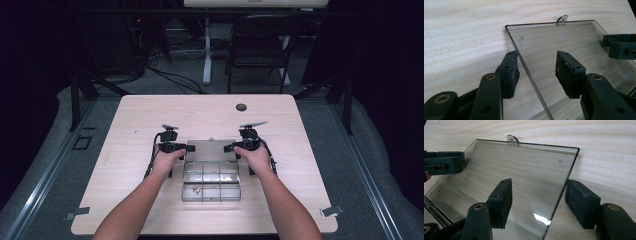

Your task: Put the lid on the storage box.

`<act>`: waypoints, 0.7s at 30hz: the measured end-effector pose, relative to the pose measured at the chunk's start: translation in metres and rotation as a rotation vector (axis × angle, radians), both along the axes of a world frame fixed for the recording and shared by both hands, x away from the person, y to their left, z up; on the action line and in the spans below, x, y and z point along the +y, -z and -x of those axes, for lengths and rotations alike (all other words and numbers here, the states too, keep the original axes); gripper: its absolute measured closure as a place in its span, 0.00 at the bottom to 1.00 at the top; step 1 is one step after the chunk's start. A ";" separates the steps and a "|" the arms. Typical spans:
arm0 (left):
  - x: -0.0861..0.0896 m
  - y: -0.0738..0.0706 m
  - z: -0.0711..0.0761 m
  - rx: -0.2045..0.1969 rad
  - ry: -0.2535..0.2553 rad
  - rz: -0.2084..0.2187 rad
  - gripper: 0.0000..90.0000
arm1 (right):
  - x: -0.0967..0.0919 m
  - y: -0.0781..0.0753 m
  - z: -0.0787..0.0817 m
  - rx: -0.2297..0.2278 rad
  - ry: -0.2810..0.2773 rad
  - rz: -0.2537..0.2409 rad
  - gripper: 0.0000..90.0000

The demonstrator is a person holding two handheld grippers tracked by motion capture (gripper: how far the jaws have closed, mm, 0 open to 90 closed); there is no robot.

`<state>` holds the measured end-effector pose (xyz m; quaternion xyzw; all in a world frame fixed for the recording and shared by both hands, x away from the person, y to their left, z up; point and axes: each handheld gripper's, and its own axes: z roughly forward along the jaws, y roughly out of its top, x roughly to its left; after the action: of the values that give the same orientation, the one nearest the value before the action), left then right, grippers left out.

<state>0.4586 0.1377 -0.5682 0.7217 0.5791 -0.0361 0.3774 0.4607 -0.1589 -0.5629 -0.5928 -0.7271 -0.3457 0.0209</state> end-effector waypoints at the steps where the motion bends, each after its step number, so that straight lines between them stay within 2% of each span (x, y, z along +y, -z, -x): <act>1: 0.000 0.000 0.000 0.001 0.000 0.000 0.59 | 0.000 0.000 0.000 -0.001 -0.001 0.001 0.43; 4: 0.000 0.000 0.000 0.002 -0.002 0.001 0.59 | 0.000 0.000 0.000 -0.006 0.001 -0.001 0.43; 8: 0.001 0.000 0.000 0.015 -0.006 0.010 0.59 | 0.000 0.000 0.000 0.025 0.014 -0.015 0.44; 15: 0.003 0.002 -0.001 0.051 -0.010 0.044 0.58 | -0.001 0.001 0.000 0.030 0.011 -0.025 0.44; 21: 0.004 0.002 -0.001 0.055 -0.013 0.053 0.58 | -0.001 0.000 0.001 0.018 0.004 -0.019 0.44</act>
<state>0.4596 0.1418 -0.5707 0.7063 0.5930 -0.0688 0.3804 0.4597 -0.1594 -0.5626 -0.5972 -0.7223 -0.3473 0.0323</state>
